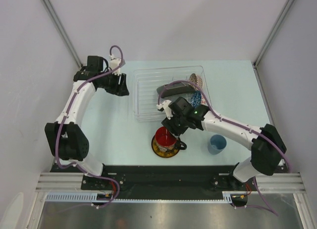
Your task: Load the mixed dishes into the dish rack
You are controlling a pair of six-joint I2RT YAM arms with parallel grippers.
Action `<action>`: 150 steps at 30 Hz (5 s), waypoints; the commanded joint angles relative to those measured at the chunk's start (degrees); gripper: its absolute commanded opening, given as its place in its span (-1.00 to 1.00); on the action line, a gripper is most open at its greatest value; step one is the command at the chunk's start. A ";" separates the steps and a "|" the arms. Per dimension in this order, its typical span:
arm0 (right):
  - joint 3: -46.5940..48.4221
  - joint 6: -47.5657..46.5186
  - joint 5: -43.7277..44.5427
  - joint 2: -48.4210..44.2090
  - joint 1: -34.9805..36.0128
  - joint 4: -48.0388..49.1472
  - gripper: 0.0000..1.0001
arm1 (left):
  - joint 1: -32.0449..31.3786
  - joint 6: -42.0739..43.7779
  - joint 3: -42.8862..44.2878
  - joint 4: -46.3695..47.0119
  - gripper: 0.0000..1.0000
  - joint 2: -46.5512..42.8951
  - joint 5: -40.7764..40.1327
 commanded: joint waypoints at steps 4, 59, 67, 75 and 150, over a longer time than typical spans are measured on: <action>-0.12 -0.40 3.53 3.50 0.34 5.58 0.08 | 2.73 0.72 3.26 -1.06 0.22 -2.97 3.83; 17.46 99.17 -24.43 20.01 -27.44 113.61 -1.00 | -0.06 -50.26 -7.55 54.49 0.36 -15.98 35.47; 19.74 102.26 -20.99 23.80 -25.06 115.28 -1.00 | -5.78 -45.17 -10.10 54.32 0.34 -14.31 31.43; 20.80 101.29 -21.26 25.38 -23.13 115.02 -1.00 | -7.72 -44.19 -7.91 53.17 0.33 -11.94 30.11; 21.24 108.41 -21.96 31.36 -16.62 114.49 0.60 | -8.34 -39.87 9.77 45.96 -0.99 -5.34 27.21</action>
